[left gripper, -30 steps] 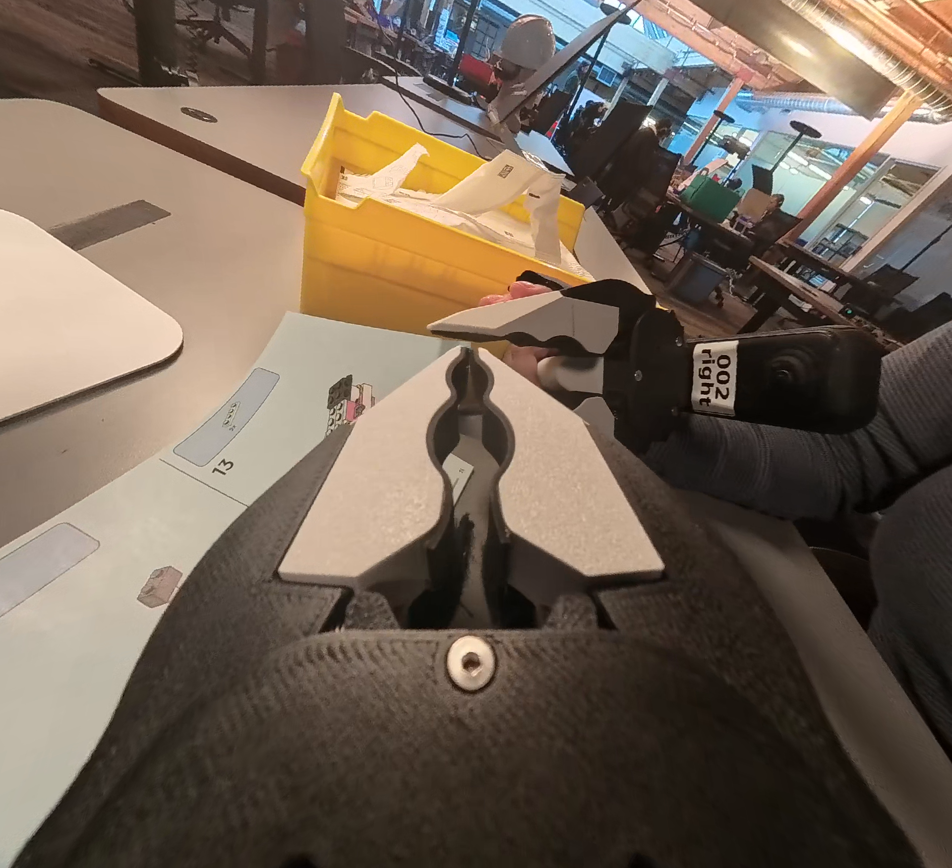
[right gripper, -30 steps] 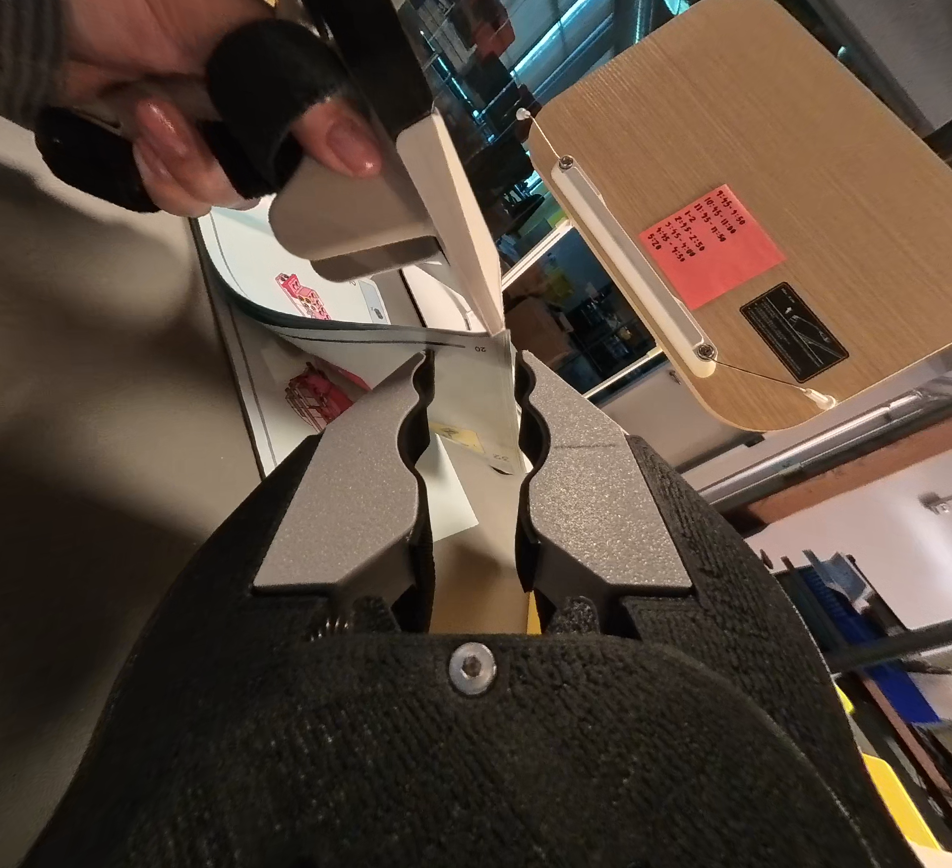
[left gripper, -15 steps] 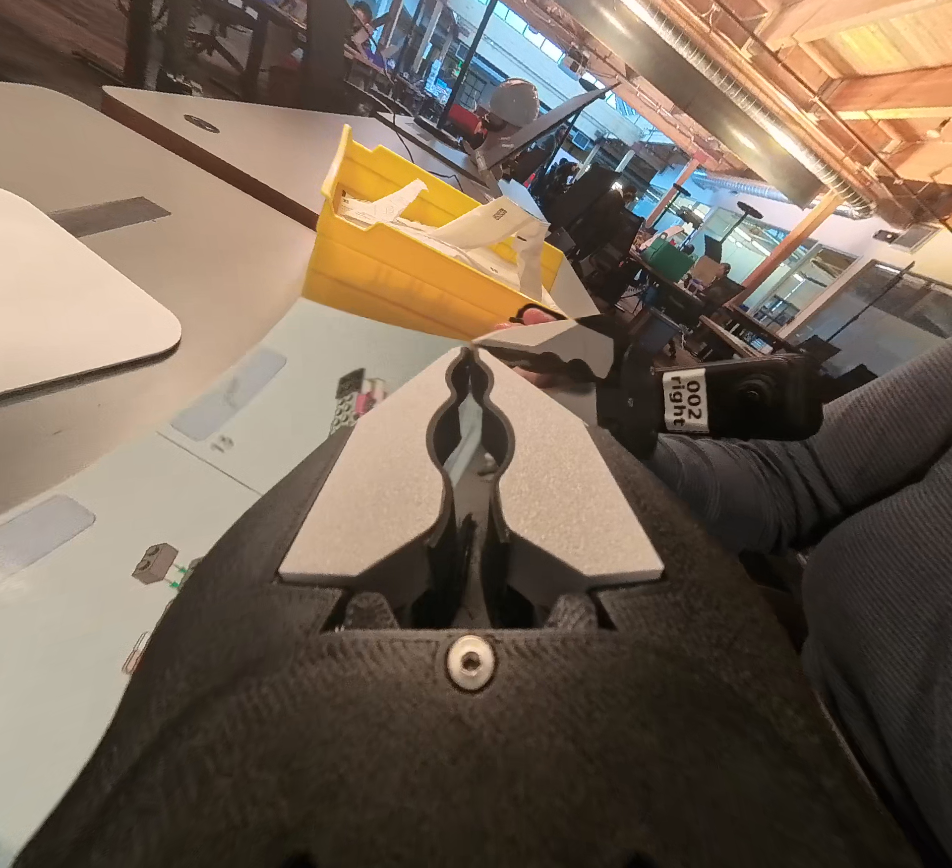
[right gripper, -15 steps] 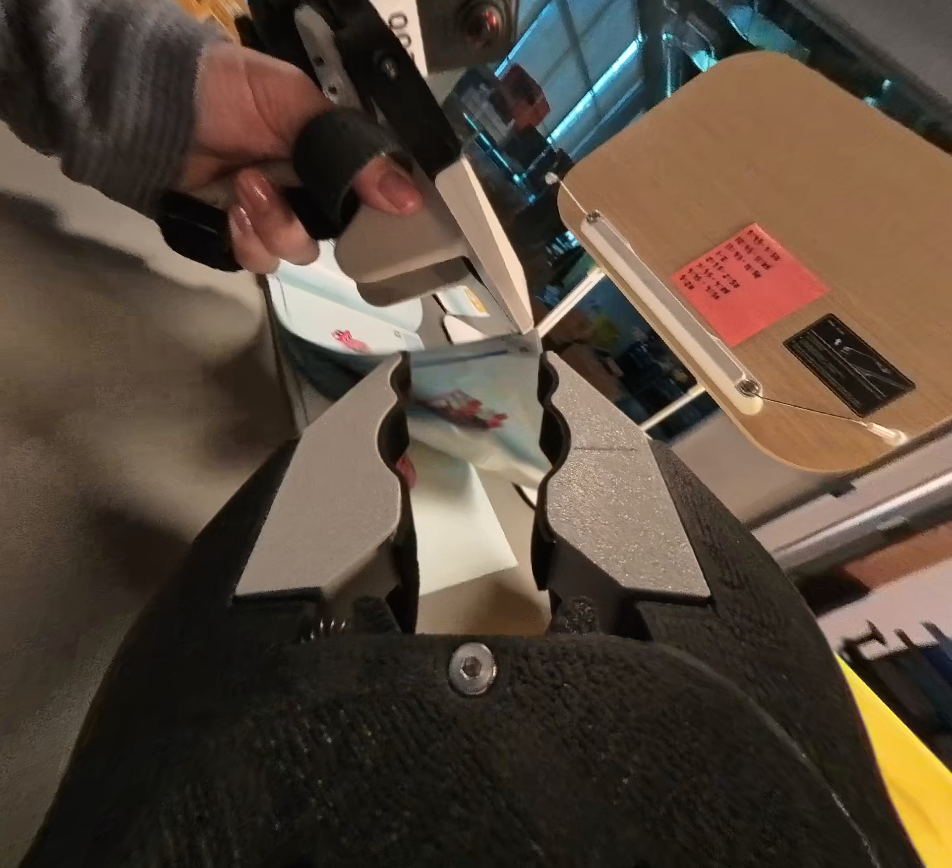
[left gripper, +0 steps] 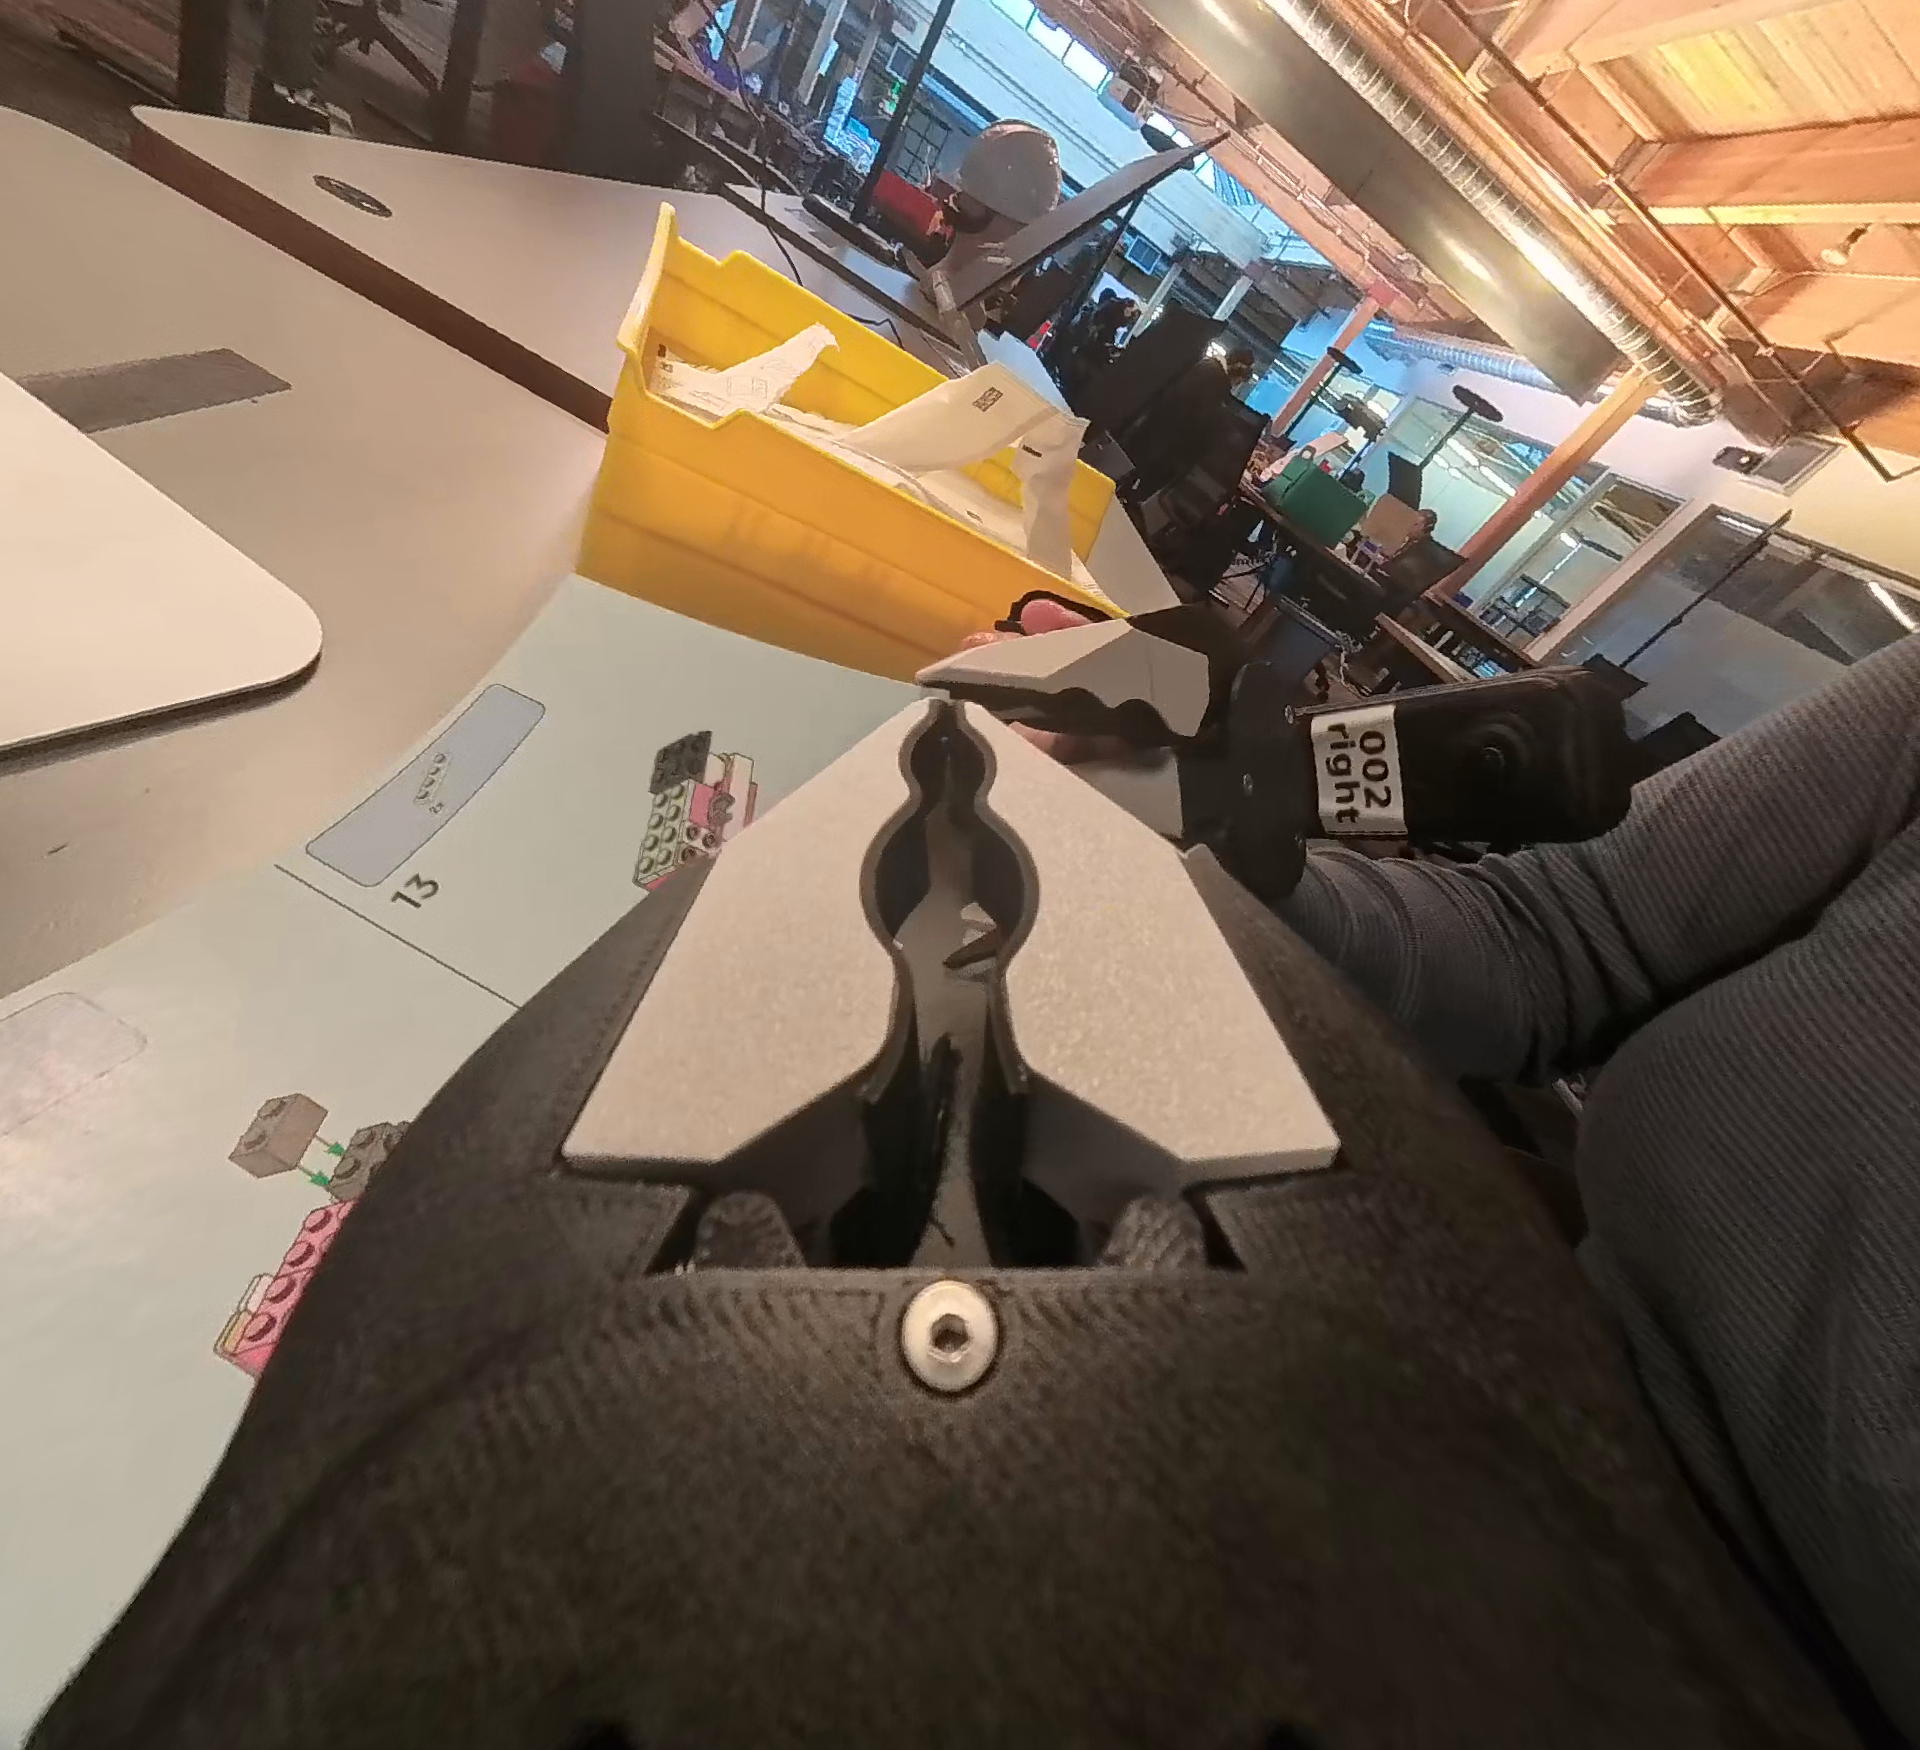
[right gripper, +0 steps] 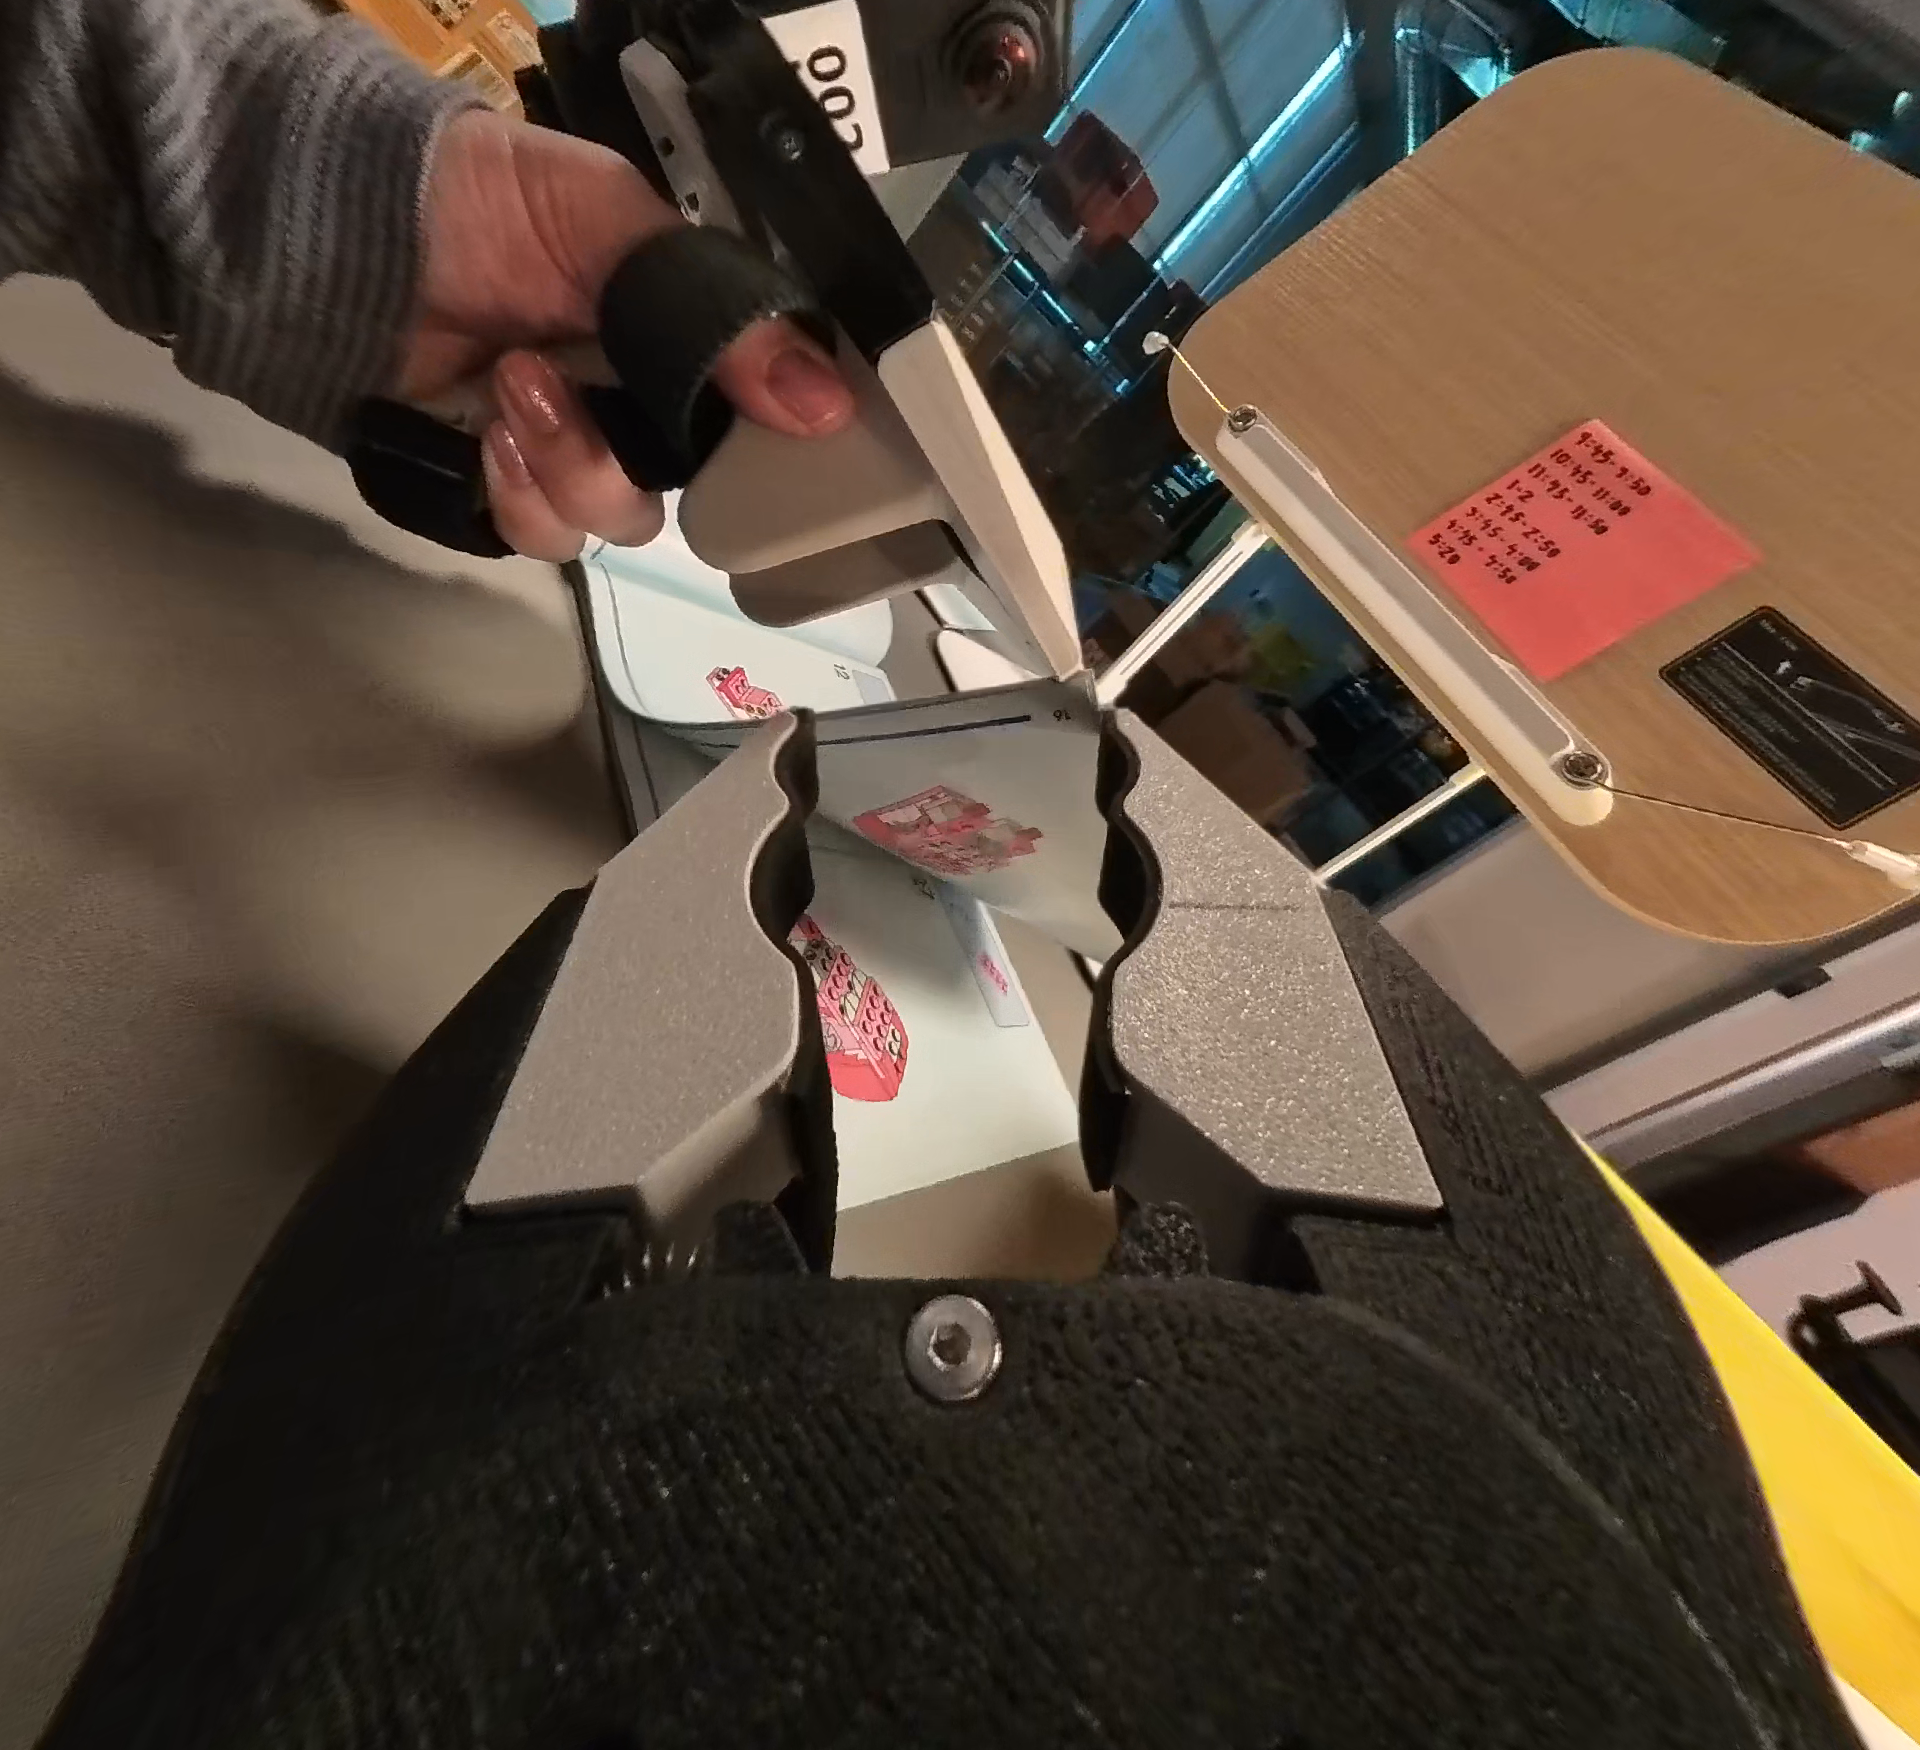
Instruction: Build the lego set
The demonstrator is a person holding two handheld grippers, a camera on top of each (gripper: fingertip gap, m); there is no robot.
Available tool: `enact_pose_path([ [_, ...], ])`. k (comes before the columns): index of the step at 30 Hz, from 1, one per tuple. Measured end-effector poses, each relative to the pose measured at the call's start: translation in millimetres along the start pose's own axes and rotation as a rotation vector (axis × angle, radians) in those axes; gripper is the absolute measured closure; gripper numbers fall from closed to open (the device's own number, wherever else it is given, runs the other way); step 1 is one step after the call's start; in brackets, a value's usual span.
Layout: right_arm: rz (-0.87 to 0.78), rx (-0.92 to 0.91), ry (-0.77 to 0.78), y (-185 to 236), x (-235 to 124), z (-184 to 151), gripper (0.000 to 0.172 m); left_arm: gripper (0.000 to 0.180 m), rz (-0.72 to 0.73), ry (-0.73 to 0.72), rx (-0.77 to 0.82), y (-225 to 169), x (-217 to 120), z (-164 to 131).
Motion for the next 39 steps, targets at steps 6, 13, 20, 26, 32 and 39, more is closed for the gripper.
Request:
enact_pose_path([
  [6,-0.003,-0.009,-0.001,0.1,-0.4,0.2,0.120,0.180,-0.002,-0.015,-0.016,1.8,-1.1,-0.4],
  [13,-0.001,-0.021,-0.003,0.9,-0.9,0.6,0.123,0.180,-0.010,-0.036,-0.035,2.9,-3.9,0.8],
  [20,0.000,-0.014,-0.010,0.4,-1.3,1.1,0.123,0.180,-0.023,-0.061,-0.058,3.8,-8.1,2.5],
  [26,0.032,0.019,0.037,2.3,2.9,-4.4,0.118,0.180,-0.094,-0.042,-0.120,1.6,-5.6,-1.4],
  [32,0.033,0.023,0.079,2.3,5.6,-9.3,0.118,0.180,-0.121,0.008,-0.161,1.9,-1.0,-9.8],
  [39,0.021,0.059,0.165,-0.6,9.7,-18.4,0.118,0.180,-0.084,0.080,-0.195,7.2,-0.2,-19.0],
])
Point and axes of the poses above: each gripper's, where its closed fingertips meet, x out along the fingers, z out of its top, y = z × x across the jaws, the point moved 7 cm from there along -x, back along the fingers, and after that the axes turned 12 degrees about x, right-handed, at the moved point
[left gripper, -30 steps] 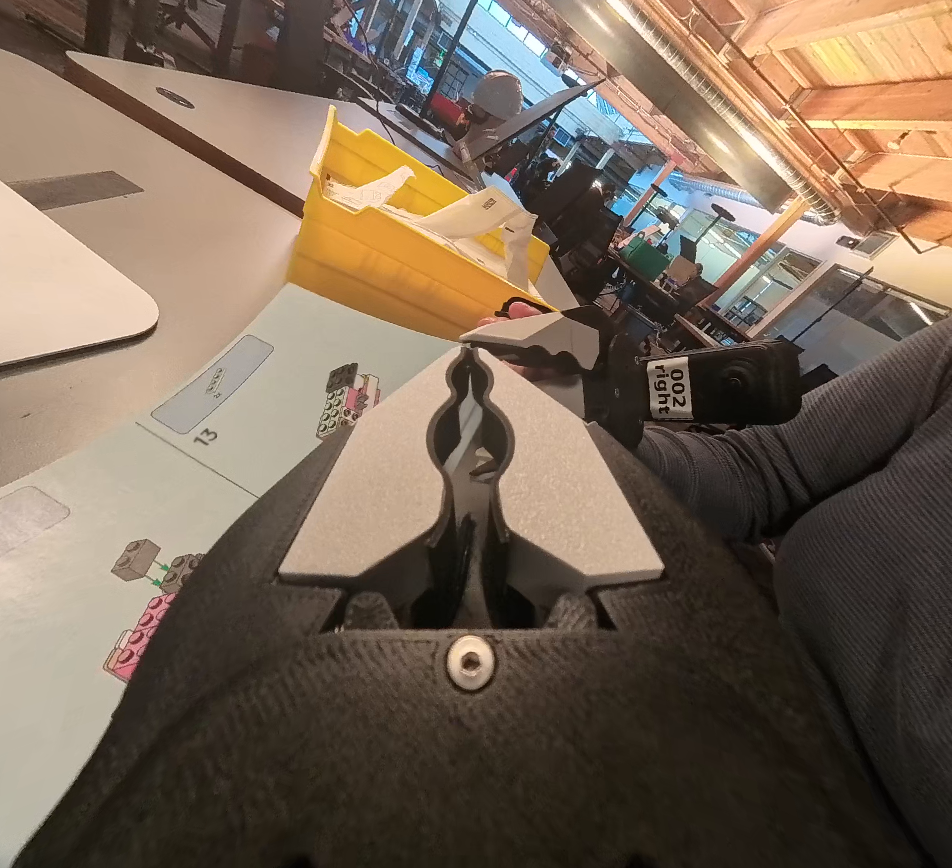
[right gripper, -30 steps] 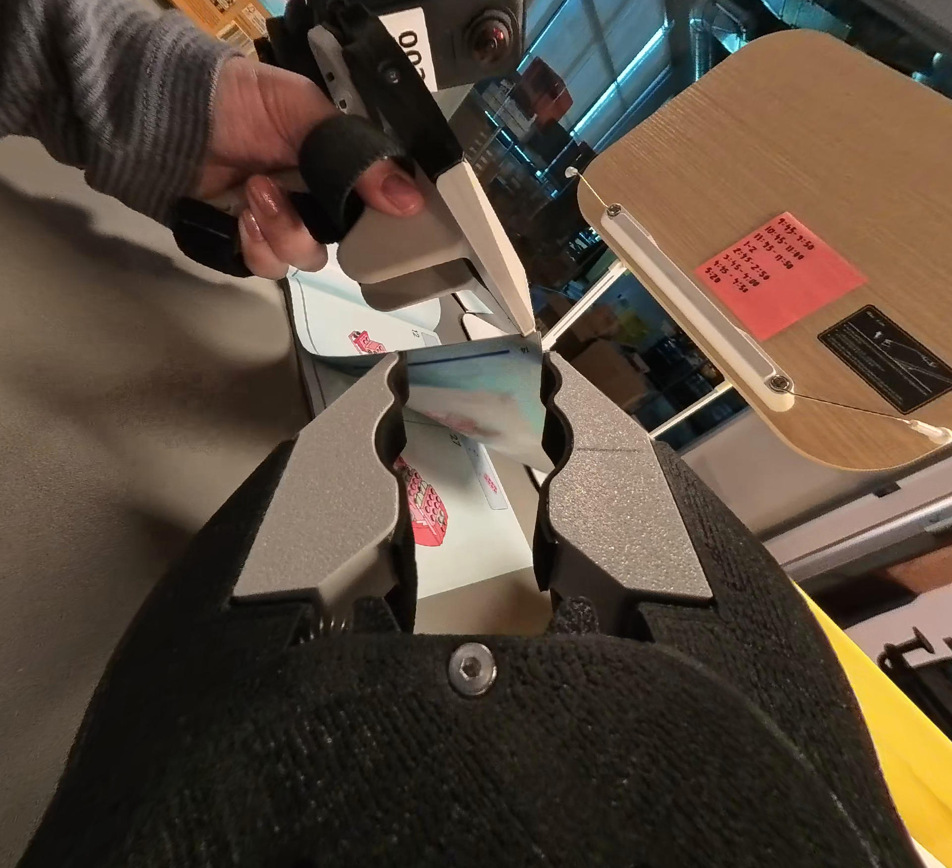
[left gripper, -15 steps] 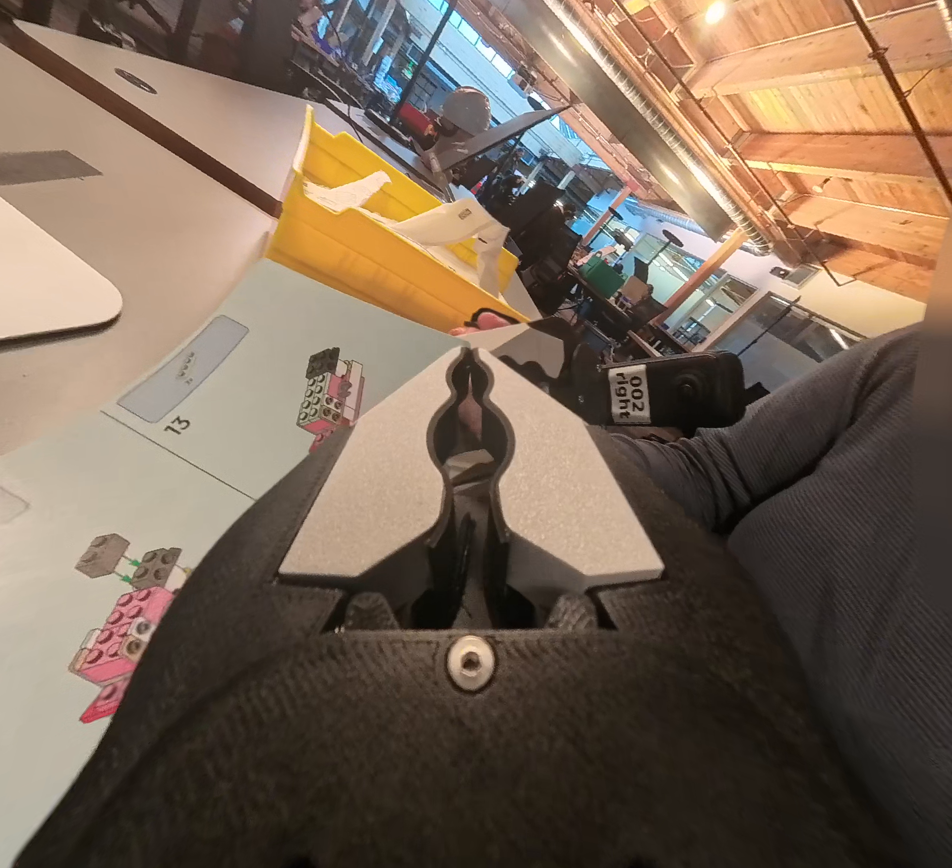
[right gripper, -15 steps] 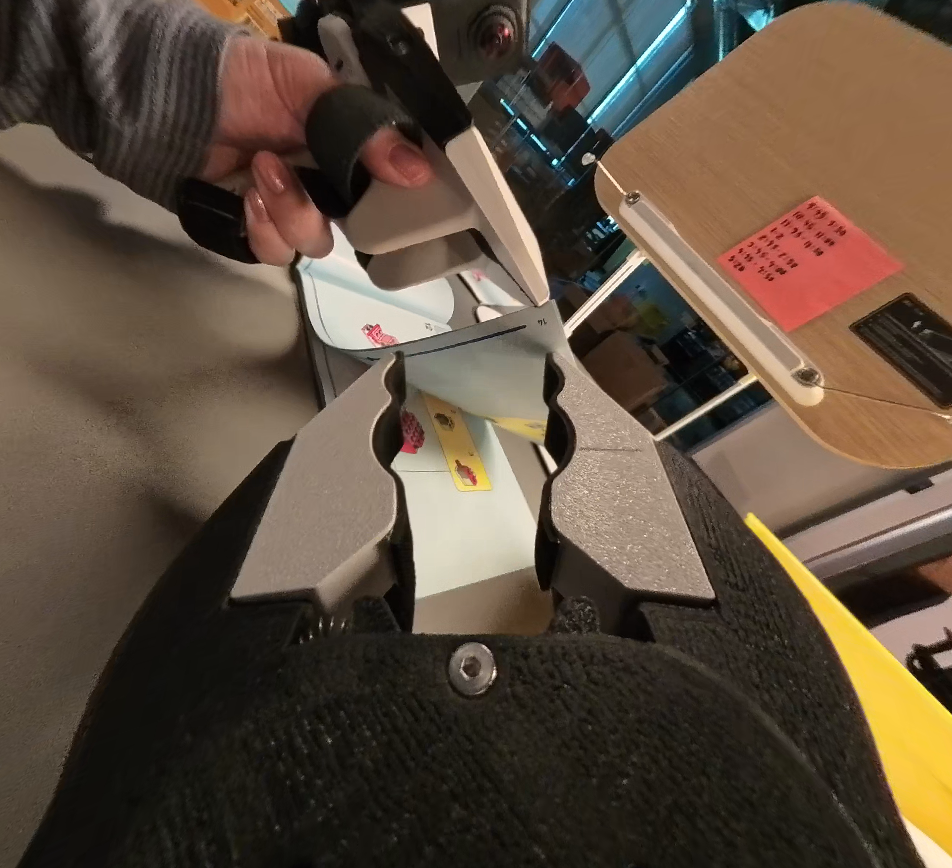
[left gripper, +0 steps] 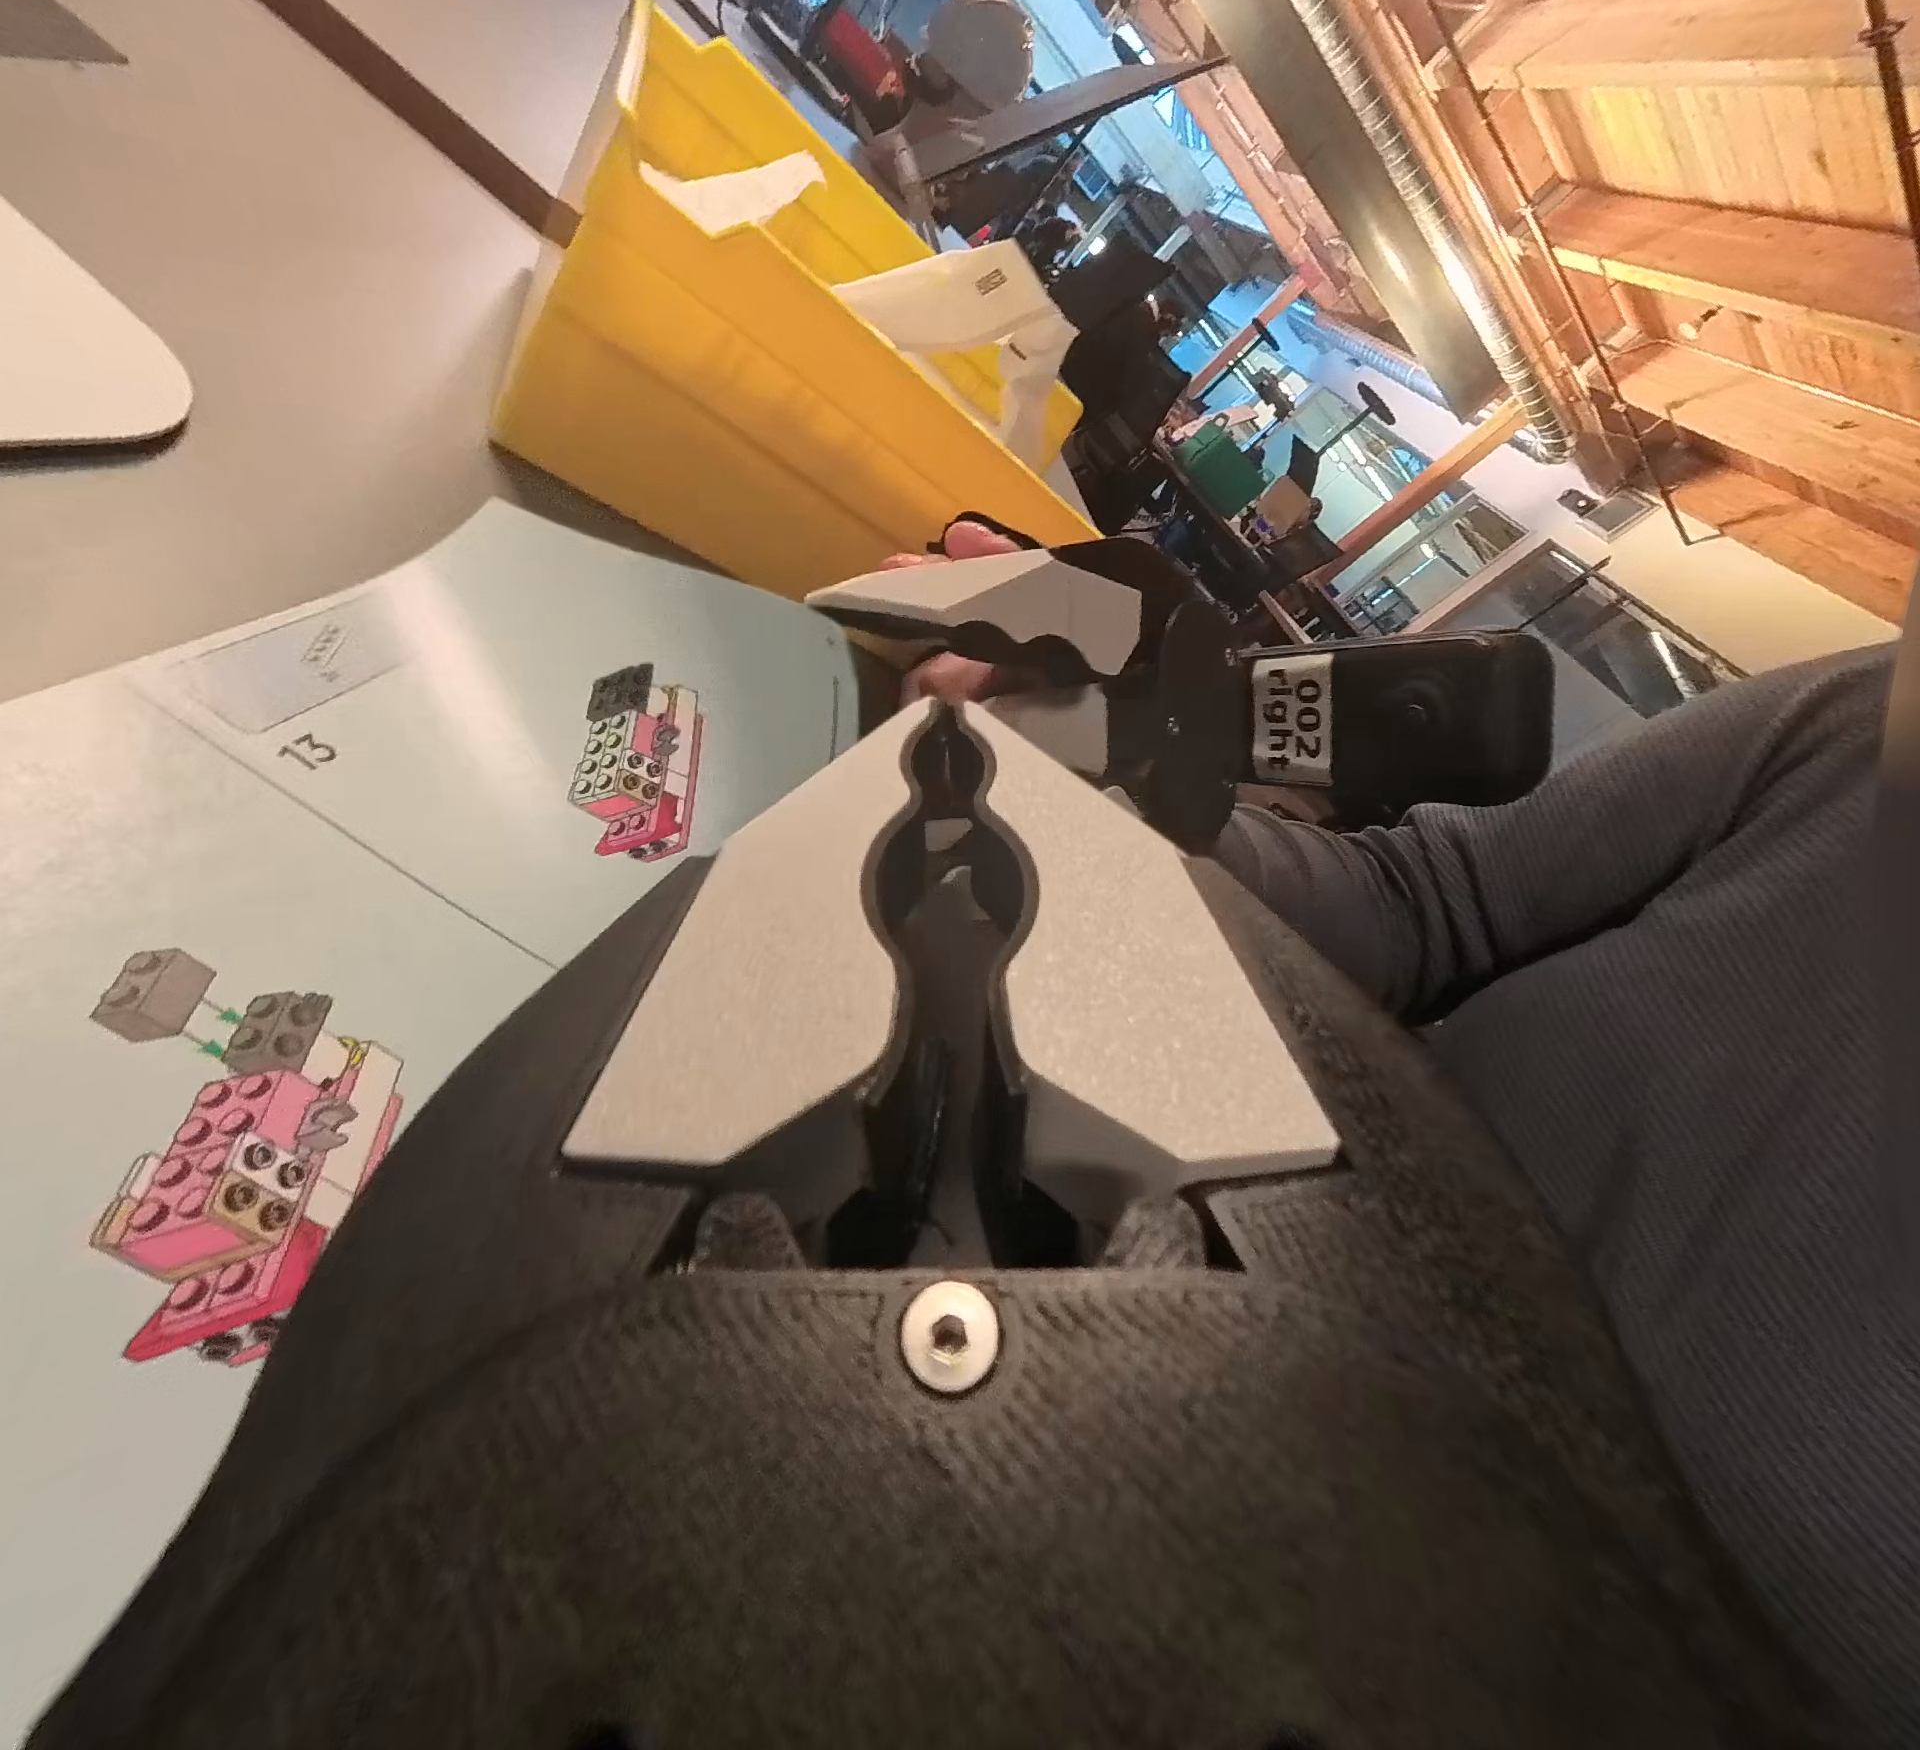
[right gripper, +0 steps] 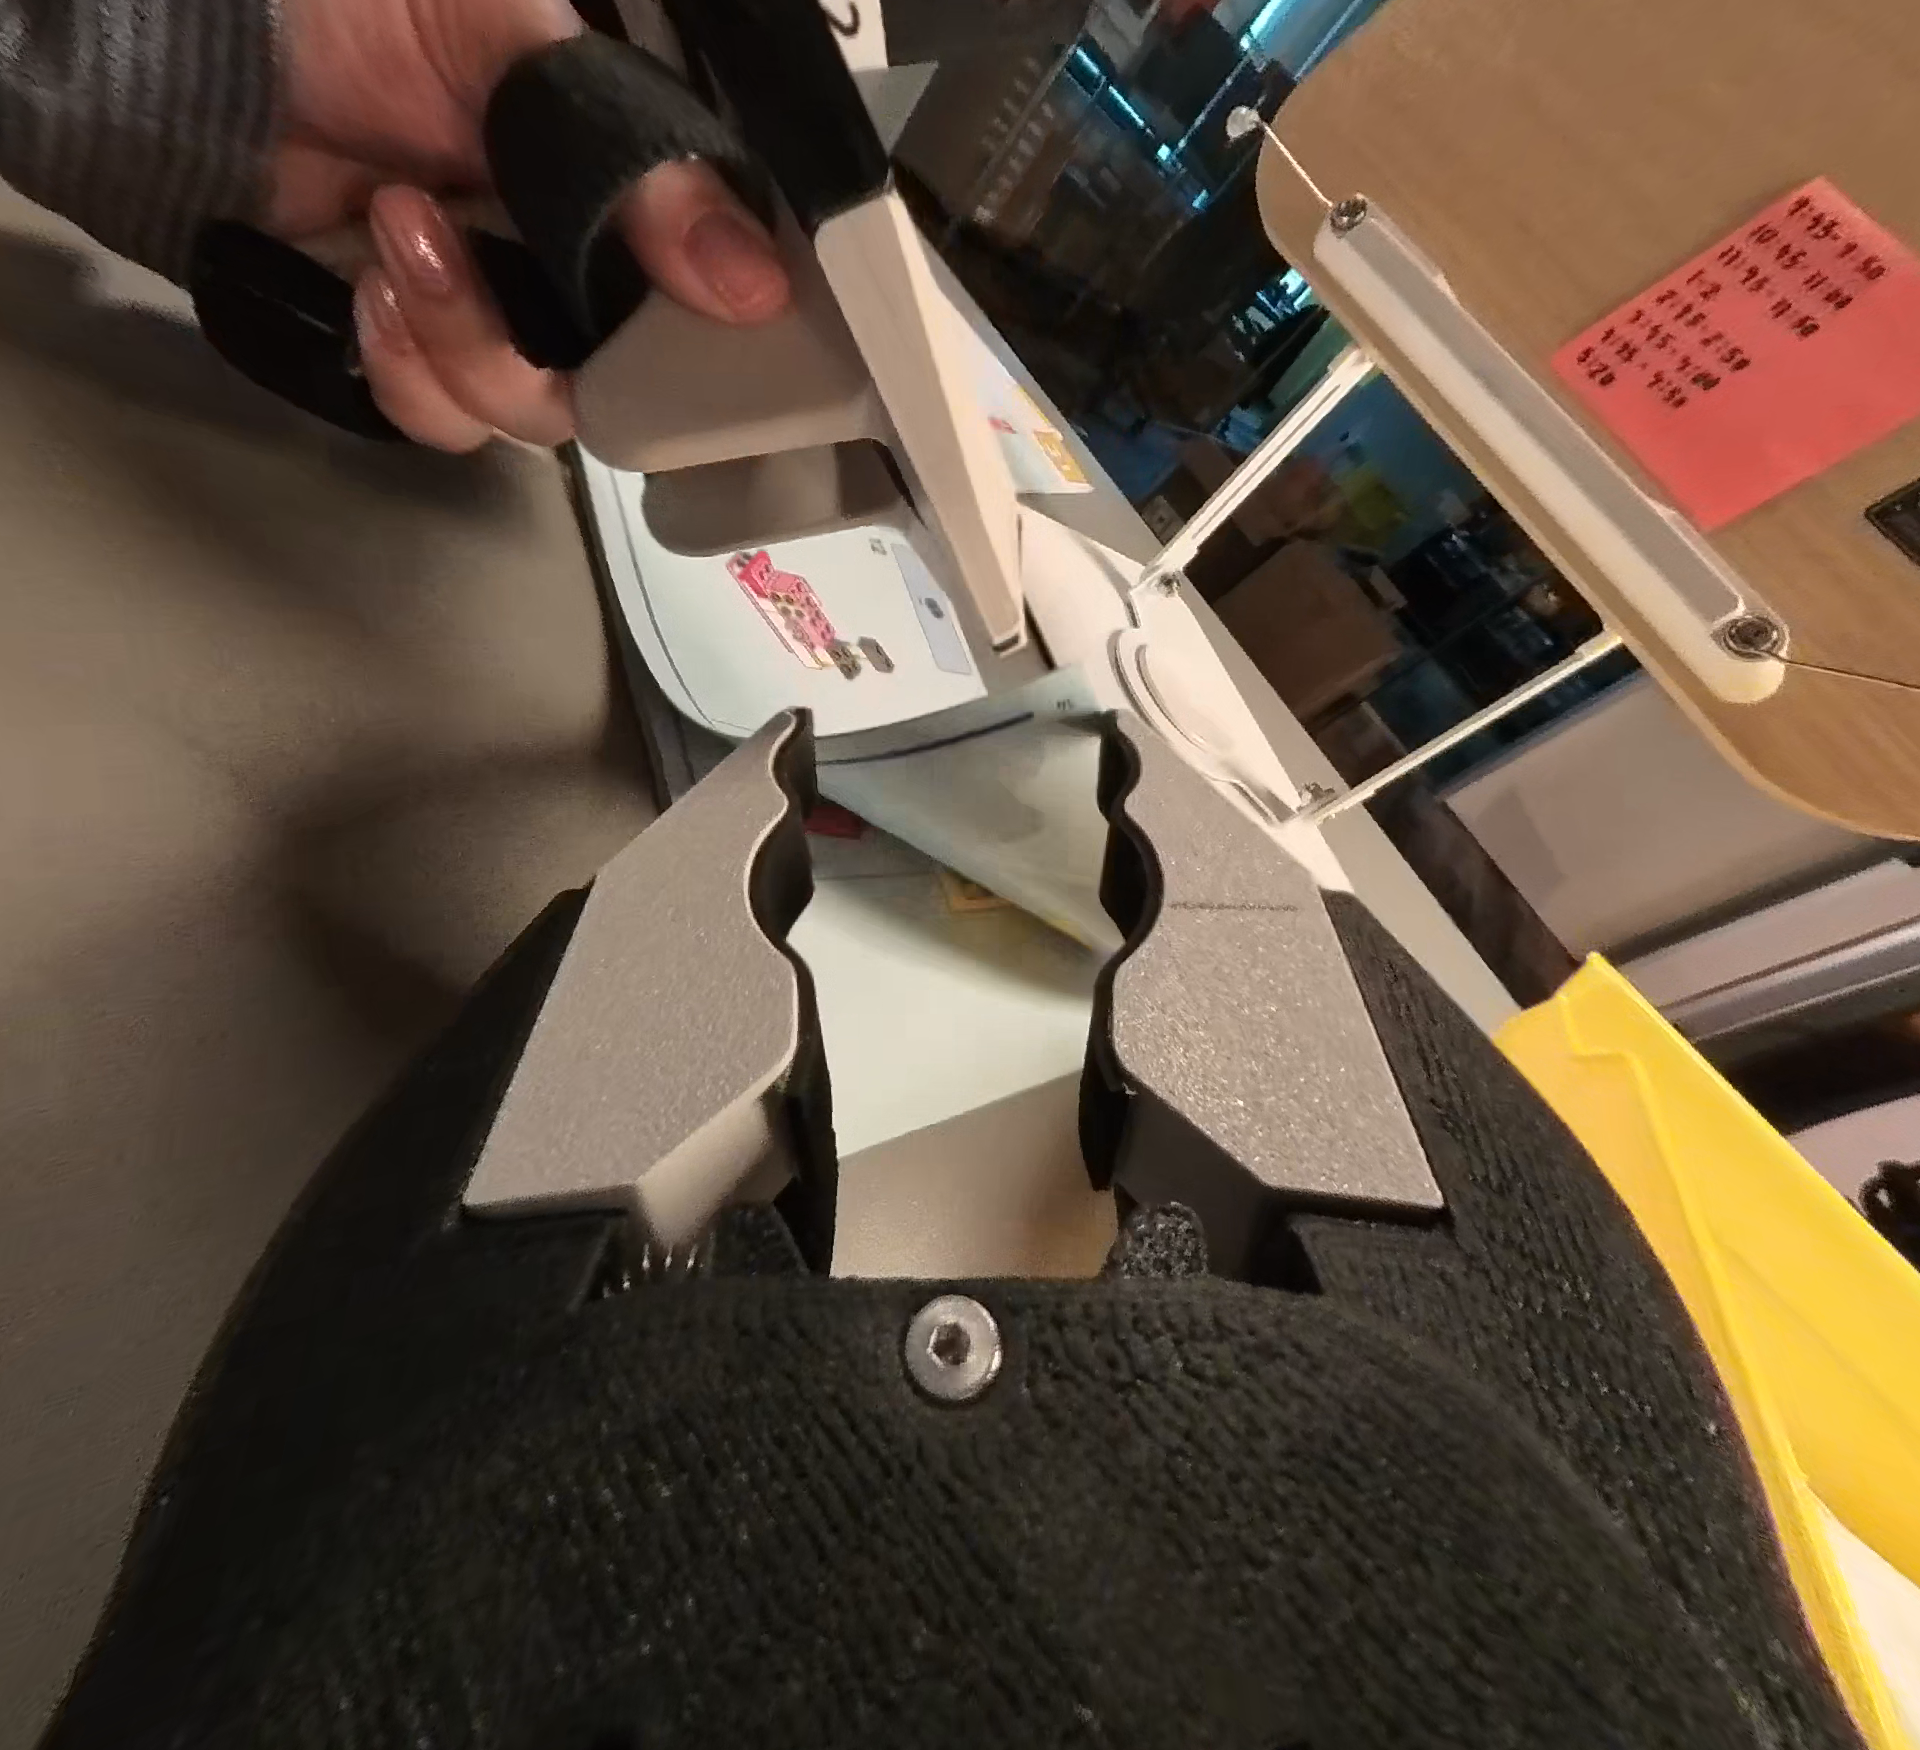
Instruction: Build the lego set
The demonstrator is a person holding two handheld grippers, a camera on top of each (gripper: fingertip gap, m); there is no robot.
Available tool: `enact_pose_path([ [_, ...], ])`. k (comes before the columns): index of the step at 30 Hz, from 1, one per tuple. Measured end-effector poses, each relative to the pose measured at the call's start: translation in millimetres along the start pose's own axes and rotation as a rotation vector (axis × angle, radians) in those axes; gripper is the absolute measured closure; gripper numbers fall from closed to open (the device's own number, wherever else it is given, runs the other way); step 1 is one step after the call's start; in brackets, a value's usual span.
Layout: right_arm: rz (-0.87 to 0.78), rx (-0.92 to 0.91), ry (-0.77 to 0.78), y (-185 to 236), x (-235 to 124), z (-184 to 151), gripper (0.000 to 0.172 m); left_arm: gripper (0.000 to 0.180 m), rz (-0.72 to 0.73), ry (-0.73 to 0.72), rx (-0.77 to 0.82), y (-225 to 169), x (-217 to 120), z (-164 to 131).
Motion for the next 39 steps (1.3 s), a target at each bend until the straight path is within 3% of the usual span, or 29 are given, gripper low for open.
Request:
enact_pose_path([
  [6,0.004,-0.011,0.017,1.1,1.2,-1.1,0.119,0.180,0.041,-0.014,-0.002,3.5,-0.5,2.5],
  [8,0.005,-0.012,0.019,1.1,1.3,-1.2,0.119,0.159,0.085,-0.004,0.004,6.2,0.2,2.9],
  [12,0.007,-0.015,0.022,1.5,1.5,-1.4,0.119,0.152,0.183,0.049,0.066,9.4,3.0,1.4],
  [16,0.008,-0.017,0.022,1.6,1.6,-1.4,0.120,0.153,0.222,0.078,0.088,9.9,7.9,0.3],
  [21,0.009,-0.019,0.021,1.8,1.7,-1.4,0.120,0.176,0.179,0.092,0.074,8.6,12.5,-3.9],
  [25,0.015,-0.013,0.003,1.3,0.0,-0.5,0.120,0.180,0.214,0.070,0.114,8.9,8.0,-1.0],
  [30,0.008,0.010,0.033,-6.9,-3.9,-6.5,0.128,0.180,0.311,-0.085,0.239,1.3,-15.3,21.8],
  [34,-0.056,-0.009,0.192,-12.8,2.3,-20.9,0.172,0.178,0.159,-0.136,0.323,-19.0,-22.6,29.7],
  [36,-0.047,-0.056,0.280,-8.4,7.1,-28.5,0.172,0.154,0.097,-0.118,0.303,-23.7,-18.8,28.6],
  [39,-0.001,-0.039,0.308,-5.6,8.1,-30.0,0.172,0.146,0.008,-0.165,0.225,-26.0,-16.2,30.4],
])
Point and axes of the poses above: each gripper's, where its closed fingertips meet, x out along the fingers, z out of its top, y = z × x across the jaws, the point moved 7 cm from there along -x, back along the fingers, and after that the axes turned 12 degrees about x, right-handed, at the moved point
